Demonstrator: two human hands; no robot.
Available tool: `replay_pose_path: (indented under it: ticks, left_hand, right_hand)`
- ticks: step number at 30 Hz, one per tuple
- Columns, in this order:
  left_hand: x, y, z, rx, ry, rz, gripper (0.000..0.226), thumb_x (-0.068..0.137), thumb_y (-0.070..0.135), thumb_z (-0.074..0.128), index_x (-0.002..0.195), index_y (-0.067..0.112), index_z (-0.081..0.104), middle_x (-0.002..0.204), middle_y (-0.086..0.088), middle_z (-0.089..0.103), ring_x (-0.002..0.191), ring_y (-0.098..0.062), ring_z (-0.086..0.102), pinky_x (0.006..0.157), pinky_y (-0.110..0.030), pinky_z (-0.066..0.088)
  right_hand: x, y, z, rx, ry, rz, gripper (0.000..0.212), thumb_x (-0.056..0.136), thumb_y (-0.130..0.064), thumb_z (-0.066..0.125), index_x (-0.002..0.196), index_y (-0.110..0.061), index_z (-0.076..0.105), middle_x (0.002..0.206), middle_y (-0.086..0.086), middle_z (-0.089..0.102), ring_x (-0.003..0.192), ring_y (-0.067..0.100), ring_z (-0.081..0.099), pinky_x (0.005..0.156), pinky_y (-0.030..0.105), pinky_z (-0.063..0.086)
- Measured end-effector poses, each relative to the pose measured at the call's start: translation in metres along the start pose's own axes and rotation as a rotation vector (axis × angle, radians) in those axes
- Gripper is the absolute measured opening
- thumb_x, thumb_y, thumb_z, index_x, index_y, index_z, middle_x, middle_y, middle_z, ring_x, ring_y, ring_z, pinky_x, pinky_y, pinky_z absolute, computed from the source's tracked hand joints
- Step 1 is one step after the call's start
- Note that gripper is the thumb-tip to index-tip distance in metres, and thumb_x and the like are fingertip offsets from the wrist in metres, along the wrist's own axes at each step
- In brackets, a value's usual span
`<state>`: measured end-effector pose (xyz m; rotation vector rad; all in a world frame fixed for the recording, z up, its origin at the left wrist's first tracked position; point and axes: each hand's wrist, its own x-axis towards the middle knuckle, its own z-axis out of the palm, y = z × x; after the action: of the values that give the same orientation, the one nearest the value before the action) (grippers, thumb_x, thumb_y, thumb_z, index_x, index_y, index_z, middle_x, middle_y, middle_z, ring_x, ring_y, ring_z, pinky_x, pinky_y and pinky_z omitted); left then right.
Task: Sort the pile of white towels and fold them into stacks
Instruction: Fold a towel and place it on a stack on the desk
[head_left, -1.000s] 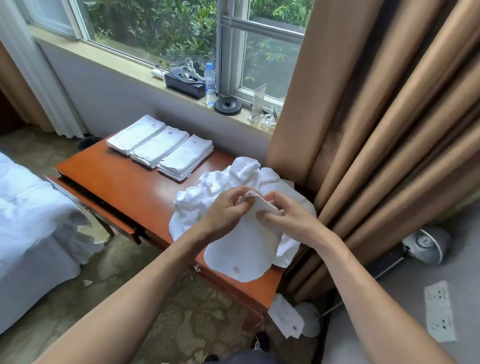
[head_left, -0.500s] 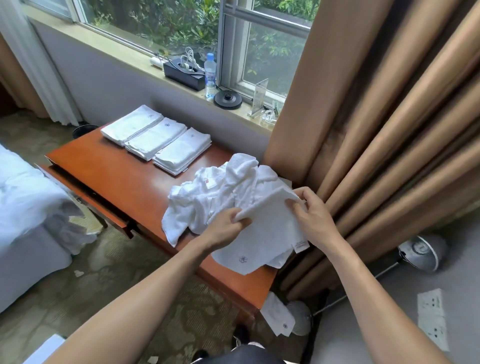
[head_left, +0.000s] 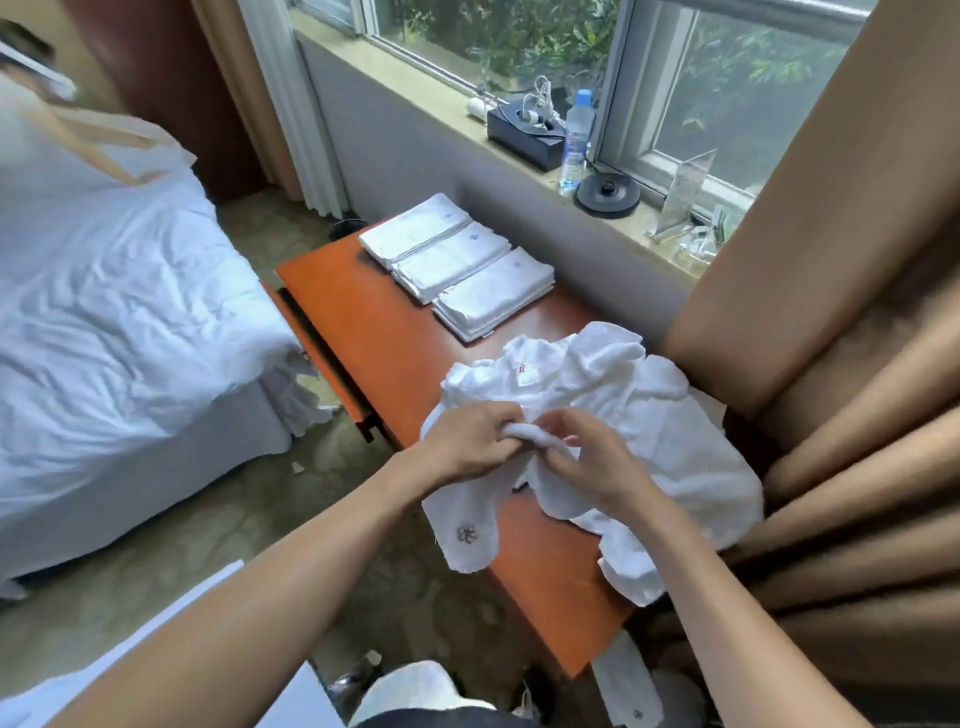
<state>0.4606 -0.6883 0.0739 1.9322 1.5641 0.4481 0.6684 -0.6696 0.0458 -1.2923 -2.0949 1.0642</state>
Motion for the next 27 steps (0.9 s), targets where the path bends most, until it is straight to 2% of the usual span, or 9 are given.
replay_pose_path:
  ticks: [2, 4, 8, 11, 14, 16, 19, 24, 27]
  left_hand:
    - [-0.006, -0.014, -0.006, 0.042, 0.011, -0.068, 0.017, 0.09, 0.034, 0.072, 0.102, 0.023, 0.068, 0.081, 0.015, 0.061, 0.083, -0.012, 0.058, 0.069, -0.032, 0.042]
    - [-0.015, -0.032, -0.015, 0.078, 0.007, -0.15, 0.019, 0.087, 0.039, 0.076, 0.099, 0.029, 0.066, 0.075, 0.018, 0.059, 0.078, -0.008, 0.055, 0.064, -0.029, 0.04]
    - [-0.034, -0.087, -0.046, 0.105, 0.097, -0.327, 0.012, 0.092, 0.033, 0.065, 0.084, 0.027, 0.06, 0.083, 0.008, 0.066, 0.086, -0.021, 0.063, 0.071, -0.04, 0.049]
    - [-0.051, -0.128, -0.055, -0.07, 0.223, -0.41, 0.011, 0.095, 0.024, 0.058, 0.089, 0.025, 0.066, 0.087, 0.009, 0.068, 0.087, -0.018, 0.064, 0.078, -0.048, 0.053]
    - [-0.049, -0.164, -0.07, -0.208, 0.317, -0.409, 0.011, 0.093, 0.026, 0.055, 0.091, 0.028, 0.066, 0.09, 0.012, 0.069, 0.088, -0.013, 0.064, 0.08, -0.048, 0.054]
    - [-0.043, -0.192, -0.083, -0.321, 0.387, -0.38, 0.01, 0.093, 0.024, 0.057, 0.091, 0.029, 0.065, 0.091, 0.013, 0.068, 0.088, -0.011, 0.064, 0.08, -0.044, 0.055]
    - [-0.037, -0.235, -0.101, -0.409, 0.322, -0.317, 0.007, 0.091, 0.026, 0.065, 0.09, 0.031, 0.069, 0.089, 0.012, 0.071, 0.086, -0.008, 0.066, 0.081, -0.042, 0.056]
    - [-0.009, -0.294, -0.179, -0.462, 0.252, -0.239, 0.008, 0.086, 0.038, 0.076, 0.089, 0.035, 0.07, 0.088, 0.012, 0.072, 0.084, -0.008, 0.068, 0.075, -0.034, 0.055]
    - [-0.002, -0.324, -0.221, -0.356, 0.272, -0.293, 0.024, 0.081, 0.024, 0.075, 0.093, 0.032, 0.055, 0.088, 0.007, 0.066, 0.084, -0.017, 0.064, 0.07, -0.039, 0.052]
  right_hand:
    - [0.016, 0.001, 0.014, 0.025, 0.002, -0.004, 0.015, 0.088, -0.01, 0.06, 0.094, -0.022, 0.066, 0.092, -0.011, 0.065, 0.088, 0.002, 0.06, 0.076, 0.022, 0.046]
    - [0.029, -0.003, 0.027, 0.033, -0.014, -0.019, 0.01, 0.088, -0.015, 0.055, 0.088, -0.024, 0.058, 0.085, -0.01, 0.061, 0.08, 0.0, 0.055, 0.069, 0.016, 0.041]
    - [0.074, -0.019, 0.045, -0.018, -0.049, -0.005, 0.011, 0.093, -0.011, 0.054, 0.087, -0.02, 0.053, 0.082, -0.004, 0.058, 0.073, 0.009, 0.051, 0.066, 0.026, 0.04]
    - [0.097, -0.031, 0.064, -0.018, -0.106, -0.084, 0.006, 0.09, -0.019, 0.059, 0.096, -0.018, 0.058, 0.09, -0.007, 0.062, 0.082, 0.01, 0.057, 0.071, 0.026, 0.044]
    - [0.128, -0.045, 0.092, -0.081, -0.217, -0.154, 0.021, 0.088, -0.045, 0.069, 0.106, -0.038, 0.06, 0.097, -0.028, 0.063, 0.092, -0.008, 0.059, 0.072, 0.008, 0.042]
    - [0.157, -0.057, 0.114, -0.149, -0.239, -0.169, 0.019, 0.088, -0.047, 0.071, 0.098, -0.055, 0.056, 0.095, -0.043, 0.058, 0.09, -0.016, 0.057, 0.067, 0.006, 0.041]
    - [0.195, -0.073, 0.157, -0.161, -0.228, -0.158, 0.026, 0.089, -0.041, 0.065, 0.084, -0.063, 0.053, 0.09, -0.032, 0.058, 0.08, 0.0, 0.058, 0.061, 0.015, 0.037]
    - [0.27, -0.124, 0.218, -0.08, -0.173, -0.169, 0.03, 0.098, -0.025, 0.064, 0.097, -0.054, 0.058, 0.091, -0.025, 0.058, 0.08, 0.0, 0.056, 0.069, 0.022, 0.04]
    - [0.297, -0.149, 0.241, -0.082, -0.169, -0.104, 0.03, 0.103, -0.018, 0.055, 0.125, -0.037, 0.065, 0.116, -0.021, 0.064, 0.103, -0.002, 0.059, 0.081, 0.026, 0.048]
